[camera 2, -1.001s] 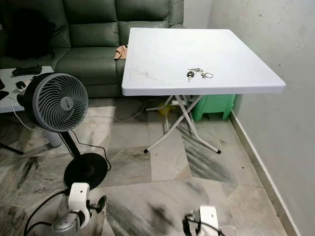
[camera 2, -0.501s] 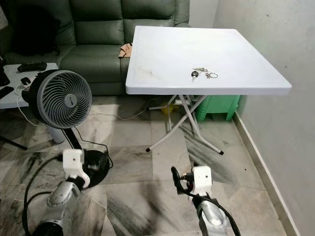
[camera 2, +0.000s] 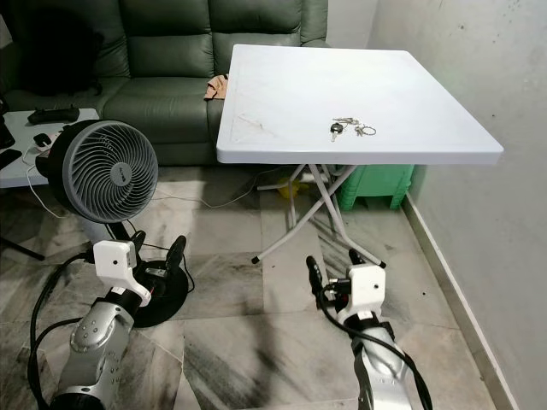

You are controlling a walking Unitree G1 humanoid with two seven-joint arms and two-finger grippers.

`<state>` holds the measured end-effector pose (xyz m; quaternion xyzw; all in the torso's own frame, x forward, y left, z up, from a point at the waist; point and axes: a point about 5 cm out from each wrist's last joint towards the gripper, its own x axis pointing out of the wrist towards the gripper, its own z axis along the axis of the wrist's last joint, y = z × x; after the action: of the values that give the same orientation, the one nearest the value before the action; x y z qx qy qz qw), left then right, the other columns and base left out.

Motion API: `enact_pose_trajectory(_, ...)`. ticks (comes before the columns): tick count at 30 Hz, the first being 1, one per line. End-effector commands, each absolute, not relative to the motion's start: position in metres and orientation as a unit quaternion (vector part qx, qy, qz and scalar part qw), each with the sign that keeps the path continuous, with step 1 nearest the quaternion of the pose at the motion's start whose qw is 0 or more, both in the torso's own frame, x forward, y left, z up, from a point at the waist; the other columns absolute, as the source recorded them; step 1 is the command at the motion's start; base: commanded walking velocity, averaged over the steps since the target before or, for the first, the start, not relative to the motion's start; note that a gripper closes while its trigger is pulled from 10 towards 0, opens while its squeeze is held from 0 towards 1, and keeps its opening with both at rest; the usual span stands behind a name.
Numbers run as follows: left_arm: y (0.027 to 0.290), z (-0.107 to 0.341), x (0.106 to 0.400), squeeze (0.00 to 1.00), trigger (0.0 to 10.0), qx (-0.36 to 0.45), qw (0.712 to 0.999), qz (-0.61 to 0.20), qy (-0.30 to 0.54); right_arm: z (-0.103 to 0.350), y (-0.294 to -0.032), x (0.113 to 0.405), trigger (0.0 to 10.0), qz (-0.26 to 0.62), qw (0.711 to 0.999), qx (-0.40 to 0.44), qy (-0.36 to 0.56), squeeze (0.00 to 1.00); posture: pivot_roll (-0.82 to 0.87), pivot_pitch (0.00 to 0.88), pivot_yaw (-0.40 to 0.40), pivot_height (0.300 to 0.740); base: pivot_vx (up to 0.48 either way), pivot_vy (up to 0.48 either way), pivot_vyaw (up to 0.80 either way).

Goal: Hang keys on a hook

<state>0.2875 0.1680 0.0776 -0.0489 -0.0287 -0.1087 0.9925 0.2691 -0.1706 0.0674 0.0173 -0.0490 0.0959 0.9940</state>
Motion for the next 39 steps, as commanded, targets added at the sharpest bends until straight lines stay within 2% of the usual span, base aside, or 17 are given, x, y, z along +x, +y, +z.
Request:
enact_pose_trajectory(1, 0.168, 0.082, 0.288, 0.0, 10.0, -0.042, 0.993, -0.11, -0.028, 0.077, -0.167, 0.272, 10.0, 0.099, 0.993, 0.018, -0.06, 0.0, -0.05, 0.0, -0.007, 0.74, 0.0, 0.0, 0.0)
enact_pose_trajectory(10, 0.173, 0.095, 0.296, 0.0, 10.0, -0.051, 0.994, -0.091, -0.03, 0.084, -0.162, 0.275, 10.0, 0.1, 0.993, 0.018, -0.056, 0.0, -0.05, 0.0, -0.009, 0.74, 0.0, 0.0, 0.0)
enact_pose_trajectory(39, 0.164, 0.105, 0.285, 0.0, 10.0, -0.077, 0.99, -0.11, -0.038, 0.089, -0.156, 0.268, 10.0, 0.108, 0.992, 0.027, -0.052, 0.0, -0.05, 0.0, -0.005, 0.74, 0.377, 0.0, 0.0)
